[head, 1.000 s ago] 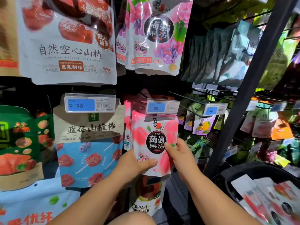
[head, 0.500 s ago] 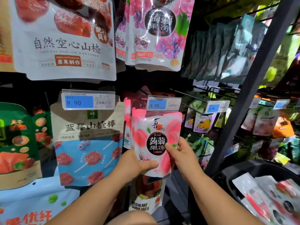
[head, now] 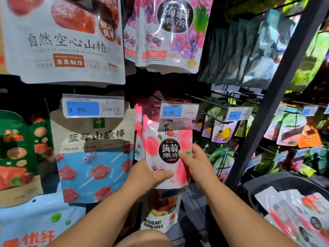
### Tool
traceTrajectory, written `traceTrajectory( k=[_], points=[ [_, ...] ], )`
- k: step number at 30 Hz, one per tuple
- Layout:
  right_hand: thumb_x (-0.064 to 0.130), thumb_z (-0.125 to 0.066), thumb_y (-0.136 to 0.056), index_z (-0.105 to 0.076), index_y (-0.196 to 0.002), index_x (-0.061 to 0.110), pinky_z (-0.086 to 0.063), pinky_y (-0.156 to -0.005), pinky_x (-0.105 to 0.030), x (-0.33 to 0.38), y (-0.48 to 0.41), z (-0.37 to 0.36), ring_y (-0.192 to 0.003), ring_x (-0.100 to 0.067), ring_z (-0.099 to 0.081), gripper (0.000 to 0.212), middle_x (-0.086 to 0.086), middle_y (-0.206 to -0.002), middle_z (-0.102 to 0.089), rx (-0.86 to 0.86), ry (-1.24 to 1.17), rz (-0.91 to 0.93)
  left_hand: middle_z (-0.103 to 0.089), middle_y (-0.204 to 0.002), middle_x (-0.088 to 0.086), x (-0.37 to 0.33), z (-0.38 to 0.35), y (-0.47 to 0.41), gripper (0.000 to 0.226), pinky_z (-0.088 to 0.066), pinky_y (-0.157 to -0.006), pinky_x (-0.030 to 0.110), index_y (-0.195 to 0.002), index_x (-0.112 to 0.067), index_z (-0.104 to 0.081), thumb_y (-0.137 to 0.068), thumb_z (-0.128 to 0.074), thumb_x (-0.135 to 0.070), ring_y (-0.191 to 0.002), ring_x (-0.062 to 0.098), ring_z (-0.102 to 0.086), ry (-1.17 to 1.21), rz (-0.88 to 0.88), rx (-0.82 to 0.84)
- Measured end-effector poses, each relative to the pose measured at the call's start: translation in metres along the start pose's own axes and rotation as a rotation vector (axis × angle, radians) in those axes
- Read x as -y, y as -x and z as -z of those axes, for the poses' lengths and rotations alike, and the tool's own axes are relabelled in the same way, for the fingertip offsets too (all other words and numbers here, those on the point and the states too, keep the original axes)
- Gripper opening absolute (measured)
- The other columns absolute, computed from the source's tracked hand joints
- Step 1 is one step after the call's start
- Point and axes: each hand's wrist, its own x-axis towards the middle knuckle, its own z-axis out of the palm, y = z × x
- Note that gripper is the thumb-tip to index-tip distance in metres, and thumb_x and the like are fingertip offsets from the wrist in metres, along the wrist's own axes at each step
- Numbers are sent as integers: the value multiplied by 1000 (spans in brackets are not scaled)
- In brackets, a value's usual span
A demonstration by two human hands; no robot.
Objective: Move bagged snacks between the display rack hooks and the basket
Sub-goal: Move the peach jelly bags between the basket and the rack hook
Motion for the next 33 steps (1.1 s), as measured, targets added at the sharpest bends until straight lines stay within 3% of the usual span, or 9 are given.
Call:
traceTrajectory(
  k=[3,10,15,20,22,25,27,30,33],
  points=[
    [52,-68,-71,-65,-94,30,-50,-93,-60,-1,-6,-1,-100,-34,-68,32,-11,-102,-72,-15,8,-19,-68,-74,-25,-3,0,-1,28,-42,-60,6,-84,-37,-65,-69,-87,-29,-69,-13,-62,-81,-7,-28],
    [58,-66,-67,-65,-97,39,-53,-93,-53,-3,-20,-11,-100,-22,-68,36,0,-103,-73,-40,87,-15,-69,-83,-15,0,6,-13,34,-51,-75,27,-87,-34,-64,-67,-81,-55,-84,9,-65,-333,55,-83],
    [68,-62,-67,-55,-101,7,-52,-83,-47,-8,-10,-6,-85,-34,-62,70,-20,-93,-63,-47,165,-21,-72,-81,-8,14,11,-11,50,-55,-81,36,-85,-27,-66,-66,-69,-74,-83,14,-67,-455,121,-50],
    [53,-69,-79,-59,-93,19,-44,-69,-39,-10,0,3,-70,-20,-52,39,-9,-79,-56,-8,140,-84,-58,-87,-9,18,12,5,51,-45,-67,34,-86,-27,-47,-66,-78,-62,-80,14,-58,-423,115,-188],
    [55,-70,-79,-58,-95,20,-47,-69,-39,-10,3,6,-68,-20,-54,39,-7,-76,-57,-13,140,-108,-51,-92,-5,16,10,11,59,-41,-66,35,-92,-22,-41,-65,-83,-53,-84,19,-54,-421,49,-289],
    [34,-67,-92,-56,-93,17,-45,-61,-26,-10,7,13,-55,-8,-54,19,6,-60,-57,-43,142,-105,-45,-95,-4,7,8,17,59,-36,-70,34,-99,-22,-37,-68,-86,-39,-90,20,-47,-407,-114,-376],
    [33,-66,-93,-58,-93,18,-42,-59,-20,-6,13,22,-55,-3,-55,17,7,-62,-58,-74,177,-98,-48,-87,-6,-2,3,16,52,-37,-68,35,-95,-24,-39,-71,-85,-33,-83,20,-49,-426,-225,-339],
    [38,-65,-92,-58,-95,23,-52,-73,-37,-3,23,40,-79,-28,-66,16,-13,-85,-66,-112,202,-97,-46,-78,-8,-19,-16,15,41,-40,-62,33,-90,-25,-42,-77,-80,-30,-74,15,-51,-441,-337,-202],
    [36,-64,-93,-59,-93,24,-52,-78,-42,0,35,66,-79,-28,-65,12,-13,-87,-68,-155,225,-100,-46,-78,-9,-36,-45,10,31,-41,-61,31,-91,-25,-44,-84,-73,-33,-70,12,-46,-462,-390,-57]
  ],
)
